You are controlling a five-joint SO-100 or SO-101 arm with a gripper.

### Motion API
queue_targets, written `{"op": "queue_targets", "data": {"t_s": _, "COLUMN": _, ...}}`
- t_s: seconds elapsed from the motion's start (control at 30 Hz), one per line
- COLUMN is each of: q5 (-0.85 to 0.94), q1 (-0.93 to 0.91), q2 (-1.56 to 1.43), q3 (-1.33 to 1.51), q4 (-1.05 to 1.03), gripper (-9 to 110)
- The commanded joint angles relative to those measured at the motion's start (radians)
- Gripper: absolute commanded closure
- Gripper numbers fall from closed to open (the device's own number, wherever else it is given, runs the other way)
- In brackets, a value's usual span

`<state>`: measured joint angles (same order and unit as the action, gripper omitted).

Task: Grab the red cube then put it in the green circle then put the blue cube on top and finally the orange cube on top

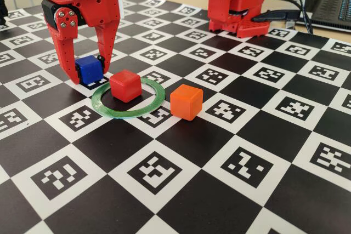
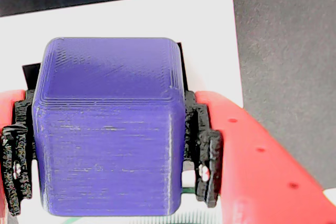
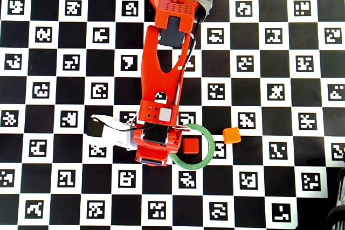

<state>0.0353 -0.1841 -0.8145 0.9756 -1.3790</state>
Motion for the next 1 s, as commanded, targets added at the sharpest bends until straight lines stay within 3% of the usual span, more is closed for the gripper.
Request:
{"op": "queue_targets", "data": {"t_s": 0.0, "q5": 0.025, "q1": -0.021, "q2": -0.109, "q3": -0.061, "q4": -0.048, "gripper": 94}}
{"op": "queue_targets", "data": {"t_s": 0.43, "q5": 0.086, "q1": -0.035, "q2": -0.459, "q3": -0.064, "q4": -0.299, "gripper": 95}}
{"op": "queue_targets", "data": {"t_s": 0.97, "q5": -0.048, "q1": 0.27, "q2": -0.52, "q3": -0.018, "q4": -0.337, "gripper": 95}}
